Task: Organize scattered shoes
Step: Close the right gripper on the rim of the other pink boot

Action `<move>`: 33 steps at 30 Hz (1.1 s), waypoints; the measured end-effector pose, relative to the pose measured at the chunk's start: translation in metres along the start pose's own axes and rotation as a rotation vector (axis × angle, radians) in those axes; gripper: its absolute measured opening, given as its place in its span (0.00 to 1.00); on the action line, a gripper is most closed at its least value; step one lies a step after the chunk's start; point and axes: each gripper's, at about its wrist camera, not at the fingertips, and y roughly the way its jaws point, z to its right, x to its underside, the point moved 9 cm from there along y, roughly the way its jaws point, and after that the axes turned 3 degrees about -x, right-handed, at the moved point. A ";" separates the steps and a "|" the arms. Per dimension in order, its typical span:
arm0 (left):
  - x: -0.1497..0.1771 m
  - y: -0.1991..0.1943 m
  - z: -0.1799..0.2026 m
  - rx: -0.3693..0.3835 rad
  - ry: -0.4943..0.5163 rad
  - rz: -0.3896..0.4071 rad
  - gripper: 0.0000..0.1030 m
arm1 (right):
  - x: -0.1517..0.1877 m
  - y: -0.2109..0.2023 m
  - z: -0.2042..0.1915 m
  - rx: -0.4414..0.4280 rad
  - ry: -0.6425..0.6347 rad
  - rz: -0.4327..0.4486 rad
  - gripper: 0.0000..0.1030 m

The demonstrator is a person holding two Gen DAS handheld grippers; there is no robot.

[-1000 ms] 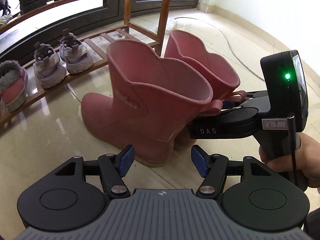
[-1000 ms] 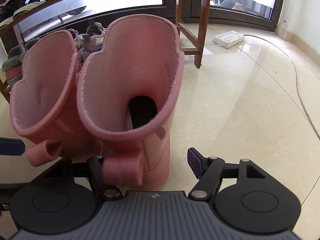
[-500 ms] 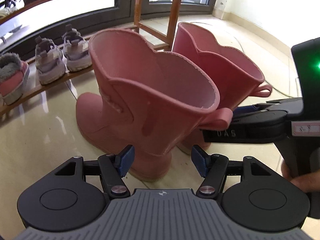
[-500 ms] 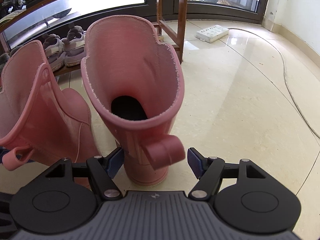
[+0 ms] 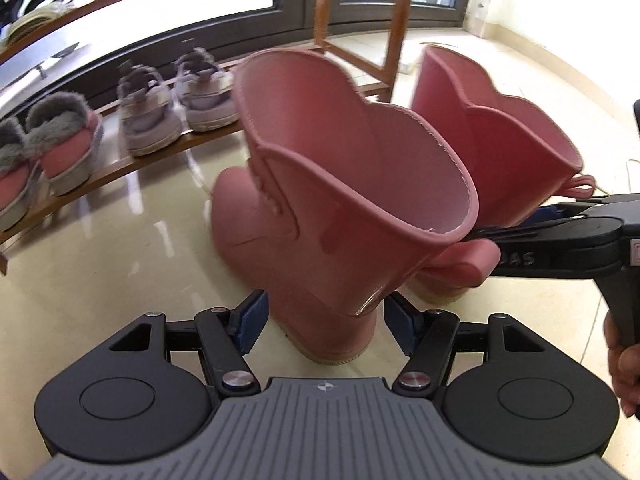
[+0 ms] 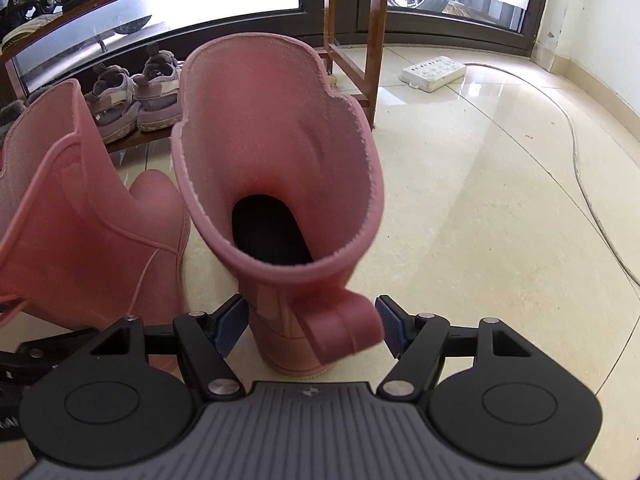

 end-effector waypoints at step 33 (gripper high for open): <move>0.015 0.051 -0.033 -0.091 -0.018 0.044 0.74 | 0.017 0.042 -0.009 -0.013 -0.020 -0.013 0.85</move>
